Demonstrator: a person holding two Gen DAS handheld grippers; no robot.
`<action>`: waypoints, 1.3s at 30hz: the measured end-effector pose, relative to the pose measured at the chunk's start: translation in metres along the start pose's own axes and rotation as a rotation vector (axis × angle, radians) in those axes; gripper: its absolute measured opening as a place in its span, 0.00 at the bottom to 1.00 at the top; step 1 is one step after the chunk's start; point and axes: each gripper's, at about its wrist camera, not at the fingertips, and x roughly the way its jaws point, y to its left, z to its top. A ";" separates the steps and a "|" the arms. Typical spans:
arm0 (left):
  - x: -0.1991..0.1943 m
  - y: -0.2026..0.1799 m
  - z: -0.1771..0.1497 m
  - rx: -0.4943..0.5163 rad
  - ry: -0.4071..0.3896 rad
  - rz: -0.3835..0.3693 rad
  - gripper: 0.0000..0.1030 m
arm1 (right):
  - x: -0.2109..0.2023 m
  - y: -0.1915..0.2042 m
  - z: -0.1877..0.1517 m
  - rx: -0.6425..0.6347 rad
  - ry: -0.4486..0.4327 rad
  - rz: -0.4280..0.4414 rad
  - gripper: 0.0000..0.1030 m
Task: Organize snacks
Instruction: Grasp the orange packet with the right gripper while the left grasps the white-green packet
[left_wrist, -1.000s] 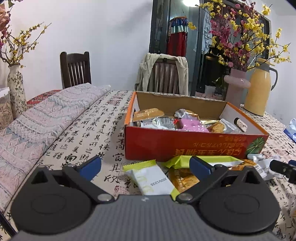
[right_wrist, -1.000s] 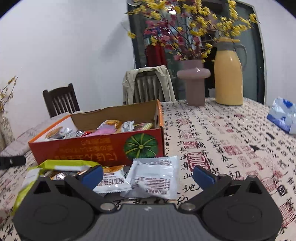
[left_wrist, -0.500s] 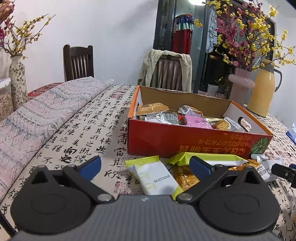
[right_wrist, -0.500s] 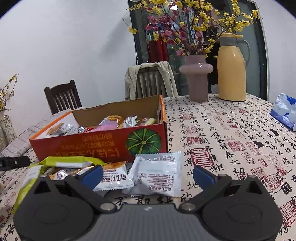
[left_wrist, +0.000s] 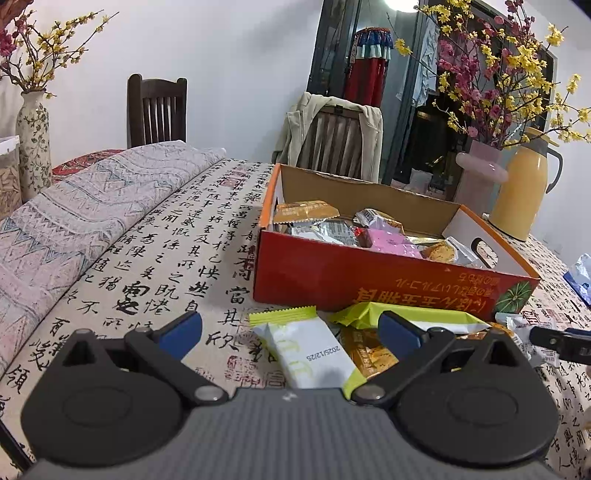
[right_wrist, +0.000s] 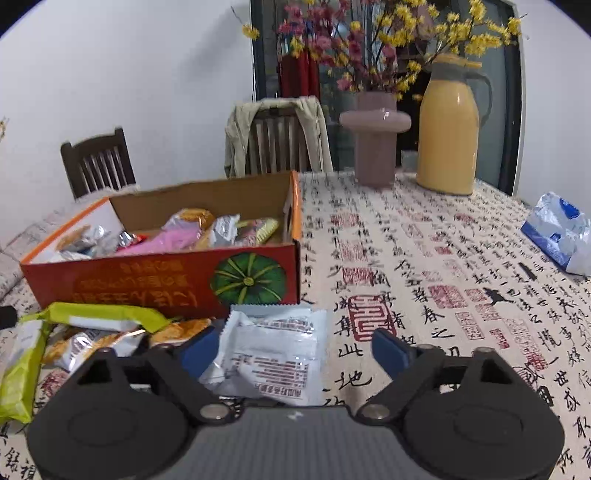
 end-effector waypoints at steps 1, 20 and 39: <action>0.000 0.000 0.000 -0.002 -0.002 -0.002 1.00 | 0.005 0.000 0.001 0.004 0.019 0.005 0.82; 0.004 0.000 -0.001 0.000 0.015 0.008 1.00 | -0.038 0.012 -0.027 -0.003 -0.091 0.088 0.15; 0.018 -0.034 -0.011 0.043 0.270 0.089 0.84 | -0.063 0.003 -0.035 0.042 -0.138 0.146 0.15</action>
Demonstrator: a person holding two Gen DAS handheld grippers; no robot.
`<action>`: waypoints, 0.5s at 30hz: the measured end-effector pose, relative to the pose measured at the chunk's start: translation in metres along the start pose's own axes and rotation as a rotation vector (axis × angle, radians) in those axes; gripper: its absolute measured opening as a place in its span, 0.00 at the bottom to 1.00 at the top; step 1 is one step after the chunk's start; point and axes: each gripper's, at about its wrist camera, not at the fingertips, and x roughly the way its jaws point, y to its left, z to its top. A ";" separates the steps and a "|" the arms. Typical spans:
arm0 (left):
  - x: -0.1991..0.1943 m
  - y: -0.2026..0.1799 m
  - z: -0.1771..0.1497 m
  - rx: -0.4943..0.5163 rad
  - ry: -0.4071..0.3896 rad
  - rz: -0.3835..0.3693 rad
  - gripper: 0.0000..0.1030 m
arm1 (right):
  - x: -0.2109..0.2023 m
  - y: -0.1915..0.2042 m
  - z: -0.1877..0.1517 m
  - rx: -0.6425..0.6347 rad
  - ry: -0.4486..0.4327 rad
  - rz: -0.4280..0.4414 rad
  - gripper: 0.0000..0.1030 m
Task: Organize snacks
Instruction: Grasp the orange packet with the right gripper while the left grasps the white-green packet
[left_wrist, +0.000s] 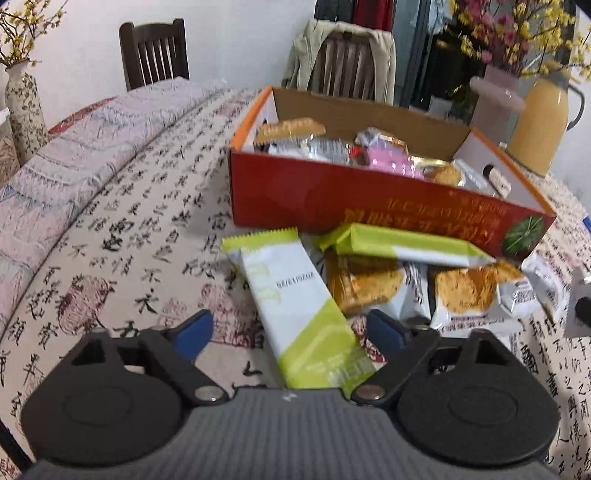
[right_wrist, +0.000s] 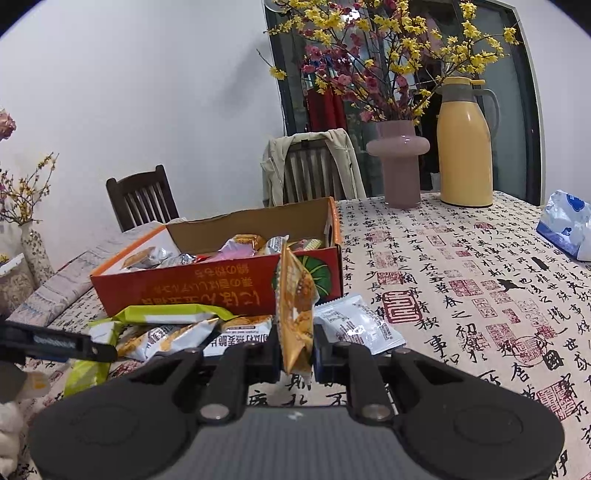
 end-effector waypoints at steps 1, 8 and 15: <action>0.002 -0.001 -0.001 0.002 0.009 0.004 0.81 | -0.001 0.000 0.000 0.002 -0.001 0.000 0.15; 0.000 0.001 -0.001 0.010 -0.004 0.021 0.49 | -0.002 -0.001 -0.002 0.009 -0.003 0.010 0.15; -0.004 0.004 -0.002 0.012 -0.012 0.024 0.39 | -0.006 -0.001 -0.002 0.013 -0.009 0.017 0.15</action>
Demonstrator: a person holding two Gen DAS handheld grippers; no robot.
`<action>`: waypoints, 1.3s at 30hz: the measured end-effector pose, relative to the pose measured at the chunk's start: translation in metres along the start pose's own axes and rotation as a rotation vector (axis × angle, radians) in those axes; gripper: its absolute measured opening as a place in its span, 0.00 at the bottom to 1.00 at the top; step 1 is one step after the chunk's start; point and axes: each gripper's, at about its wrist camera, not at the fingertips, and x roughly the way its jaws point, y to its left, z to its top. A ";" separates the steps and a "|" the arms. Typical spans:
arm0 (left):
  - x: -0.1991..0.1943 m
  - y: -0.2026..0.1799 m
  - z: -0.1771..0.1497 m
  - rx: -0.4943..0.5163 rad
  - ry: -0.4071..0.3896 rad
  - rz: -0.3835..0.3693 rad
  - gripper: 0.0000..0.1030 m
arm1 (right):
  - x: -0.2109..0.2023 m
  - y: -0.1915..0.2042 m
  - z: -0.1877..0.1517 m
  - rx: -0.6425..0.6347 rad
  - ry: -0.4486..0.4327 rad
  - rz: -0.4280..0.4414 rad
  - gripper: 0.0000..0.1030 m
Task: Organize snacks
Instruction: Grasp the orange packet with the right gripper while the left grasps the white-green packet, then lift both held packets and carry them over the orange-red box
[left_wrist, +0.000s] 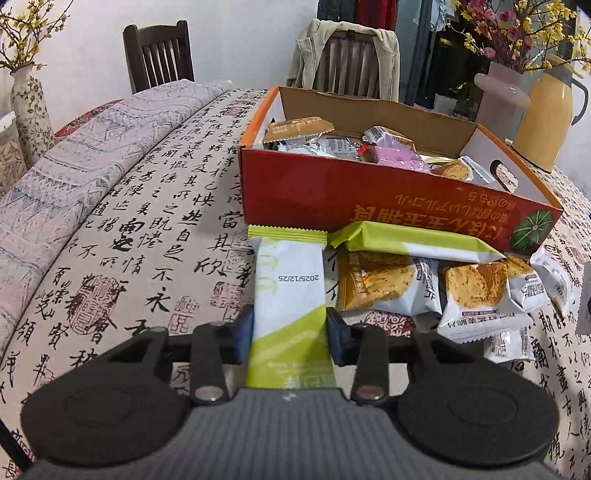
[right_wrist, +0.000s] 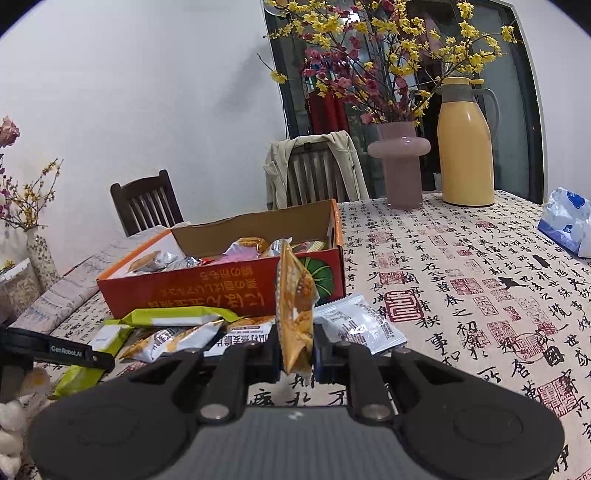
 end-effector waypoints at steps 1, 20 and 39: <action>0.000 0.000 0.000 -0.001 0.000 -0.001 0.39 | -0.001 0.000 0.000 0.000 -0.001 0.001 0.15; -0.033 0.001 0.005 0.017 -0.084 -0.022 0.38 | -0.019 0.007 0.003 -0.010 -0.039 0.004 0.15; -0.070 -0.021 0.081 0.052 -0.274 -0.065 0.38 | -0.005 0.023 0.059 -0.065 -0.153 0.004 0.15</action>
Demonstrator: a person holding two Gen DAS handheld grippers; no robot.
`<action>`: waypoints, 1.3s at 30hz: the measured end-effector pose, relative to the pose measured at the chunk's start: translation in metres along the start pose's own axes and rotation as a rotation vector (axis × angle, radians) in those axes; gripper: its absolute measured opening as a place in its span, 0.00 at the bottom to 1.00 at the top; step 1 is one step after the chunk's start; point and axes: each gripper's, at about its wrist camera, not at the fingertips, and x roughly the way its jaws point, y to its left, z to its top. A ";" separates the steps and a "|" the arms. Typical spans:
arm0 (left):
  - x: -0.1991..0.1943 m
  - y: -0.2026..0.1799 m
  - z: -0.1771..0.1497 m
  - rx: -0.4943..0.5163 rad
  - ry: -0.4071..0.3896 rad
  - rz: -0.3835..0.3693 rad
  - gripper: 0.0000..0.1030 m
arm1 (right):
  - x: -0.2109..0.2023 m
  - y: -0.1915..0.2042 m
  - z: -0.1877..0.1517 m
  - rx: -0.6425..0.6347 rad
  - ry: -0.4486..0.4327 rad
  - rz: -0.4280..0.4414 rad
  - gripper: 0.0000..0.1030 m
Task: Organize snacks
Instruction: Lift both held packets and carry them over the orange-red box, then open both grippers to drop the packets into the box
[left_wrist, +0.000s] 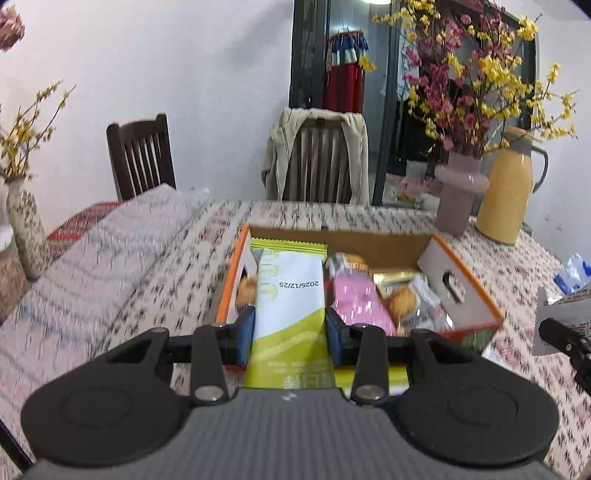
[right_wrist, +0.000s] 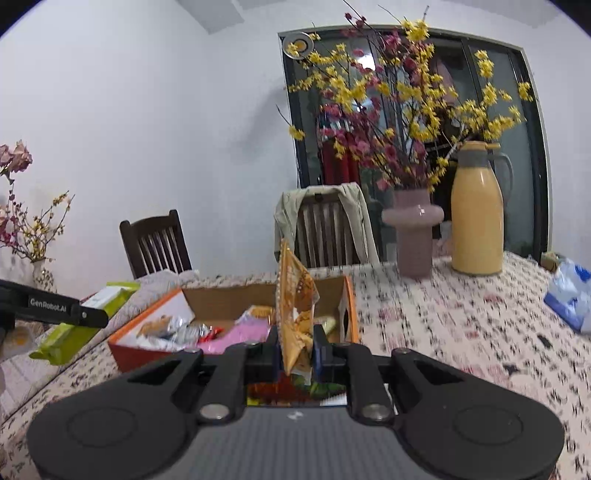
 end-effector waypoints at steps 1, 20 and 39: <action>0.002 -0.001 0.006 -0.002 -0.006 -0.001 0.38 | 0.004 0.000 0.005 -0.003 -0.006 -0.001 0.15; 0.088 -0.005 0.045 -0.041 -0.054 0.038 0.38 | 0.120 0.006 0.040 -0.021 0.023 -0.006 0.15; 0.107 0.006 0.016 -0.072 -0.118 0.048 1.00 | 0.144 -0.002 0.016 0.005 0.068 -0.015 0.96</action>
